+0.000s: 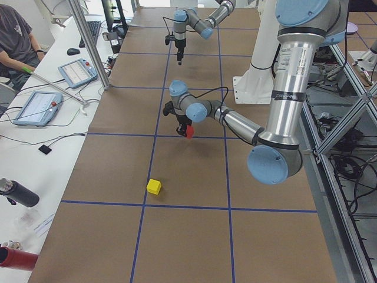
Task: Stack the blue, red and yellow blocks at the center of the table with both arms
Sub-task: 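Carry the red cube with the left gripper above the blue cube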
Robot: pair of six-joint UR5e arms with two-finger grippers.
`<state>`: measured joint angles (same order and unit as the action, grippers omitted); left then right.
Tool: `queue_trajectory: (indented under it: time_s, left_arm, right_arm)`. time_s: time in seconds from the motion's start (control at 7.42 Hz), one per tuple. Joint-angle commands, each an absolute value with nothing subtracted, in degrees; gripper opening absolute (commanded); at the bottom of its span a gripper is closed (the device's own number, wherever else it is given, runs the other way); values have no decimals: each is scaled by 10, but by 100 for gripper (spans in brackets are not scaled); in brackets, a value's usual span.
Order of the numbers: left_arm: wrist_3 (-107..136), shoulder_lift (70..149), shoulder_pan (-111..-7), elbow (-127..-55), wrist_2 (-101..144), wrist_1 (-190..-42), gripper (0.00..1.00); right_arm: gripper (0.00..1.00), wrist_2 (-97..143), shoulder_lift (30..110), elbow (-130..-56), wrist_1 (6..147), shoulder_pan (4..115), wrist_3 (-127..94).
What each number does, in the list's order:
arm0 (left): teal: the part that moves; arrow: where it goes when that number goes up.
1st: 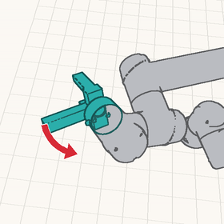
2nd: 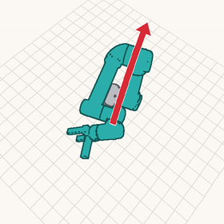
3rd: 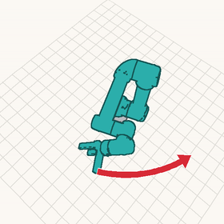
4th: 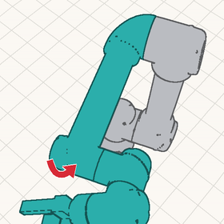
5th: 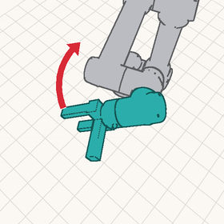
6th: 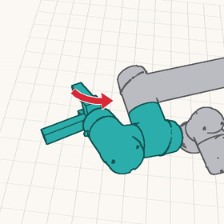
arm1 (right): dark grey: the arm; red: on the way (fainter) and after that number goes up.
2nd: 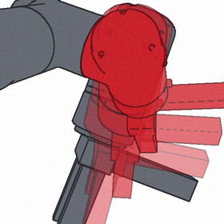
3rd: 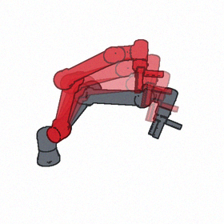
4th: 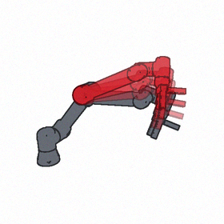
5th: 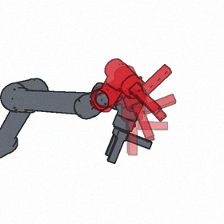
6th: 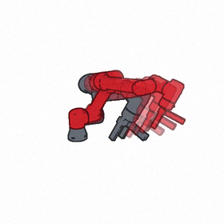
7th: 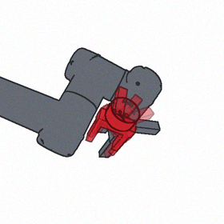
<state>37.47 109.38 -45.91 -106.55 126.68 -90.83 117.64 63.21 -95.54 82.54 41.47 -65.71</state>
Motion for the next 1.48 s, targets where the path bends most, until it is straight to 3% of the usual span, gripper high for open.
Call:
queue_trajectory:
  time_s: [0.0, 0.27, 0.54, 0.81, 0.94, 1.35]
  left_arm:
    - [500, 1218, -426, -1024, 1218, -874, 0]
    - [565, 1297, -380, -974, 1126, -868, 0]
    - [580, 1408, -369, -856, 1126, -867, 0]
    - [585, 1437, -360, -813, 1126, -869, 0]
    - [582, 1476, -358, -757, 1126, -874, 0]
    - [527, 1485, -351, -733, 1124, -882, 0]
  right_arm:
    - [100, 1186, 670, -958, 825, 451, -595]
    - [100, 1226, 703, -957, 825, 506, -523]
    - [100, 1265, 749, -954, 826, 564, -435]
    - [100, 1274, 765, -954, 826, 584, -413]
    - [100, 1279, 770, -954, 826, 592, -404]
    - [100, 1335, 789, -954, 826, 625, -377]
